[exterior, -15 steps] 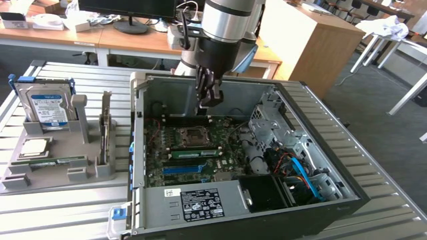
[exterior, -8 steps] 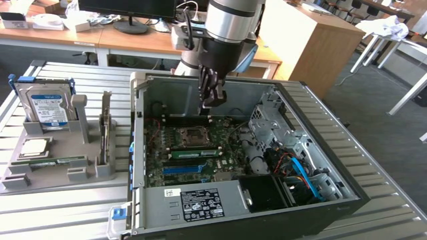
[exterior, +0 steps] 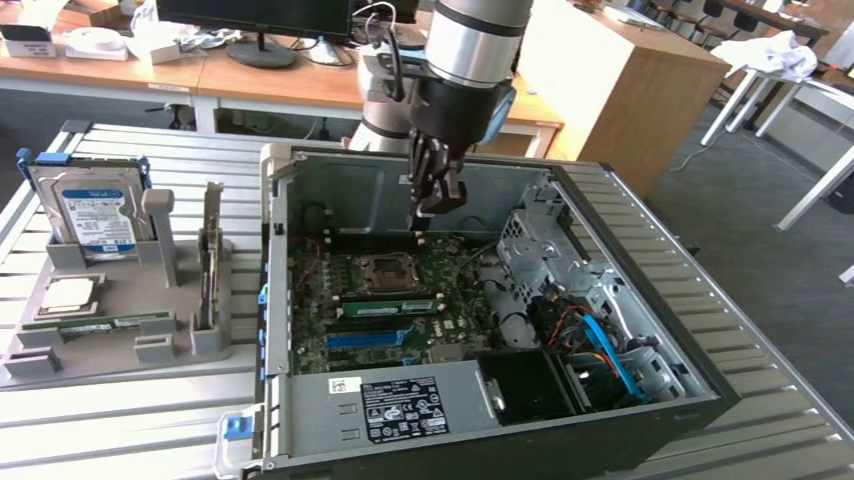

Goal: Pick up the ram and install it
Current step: 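Press down the ram until it locks into place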

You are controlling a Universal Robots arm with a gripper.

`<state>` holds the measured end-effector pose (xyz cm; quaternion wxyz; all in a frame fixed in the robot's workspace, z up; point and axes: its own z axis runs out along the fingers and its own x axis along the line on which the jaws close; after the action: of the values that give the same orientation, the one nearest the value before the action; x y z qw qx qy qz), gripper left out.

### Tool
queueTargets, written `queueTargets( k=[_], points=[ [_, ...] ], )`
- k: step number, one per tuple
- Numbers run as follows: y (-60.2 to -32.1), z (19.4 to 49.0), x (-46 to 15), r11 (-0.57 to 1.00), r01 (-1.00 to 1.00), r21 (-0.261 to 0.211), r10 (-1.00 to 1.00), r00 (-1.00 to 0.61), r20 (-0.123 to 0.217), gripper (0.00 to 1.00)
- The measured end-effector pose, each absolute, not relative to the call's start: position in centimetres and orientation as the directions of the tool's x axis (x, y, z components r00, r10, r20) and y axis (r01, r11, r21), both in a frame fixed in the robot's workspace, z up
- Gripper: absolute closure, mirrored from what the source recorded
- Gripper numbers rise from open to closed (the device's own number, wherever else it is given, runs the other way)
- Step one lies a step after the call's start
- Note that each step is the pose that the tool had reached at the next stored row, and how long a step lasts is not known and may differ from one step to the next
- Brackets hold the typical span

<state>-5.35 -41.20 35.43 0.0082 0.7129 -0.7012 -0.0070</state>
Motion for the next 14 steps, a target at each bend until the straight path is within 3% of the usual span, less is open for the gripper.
queueTargets(
  k=[14],
  points=[
    [-41.20, 35.43, -4.65, -0.017, -1.000, 0.022, -1.000, 0.017, 0.002, 0.90]
  ],
)
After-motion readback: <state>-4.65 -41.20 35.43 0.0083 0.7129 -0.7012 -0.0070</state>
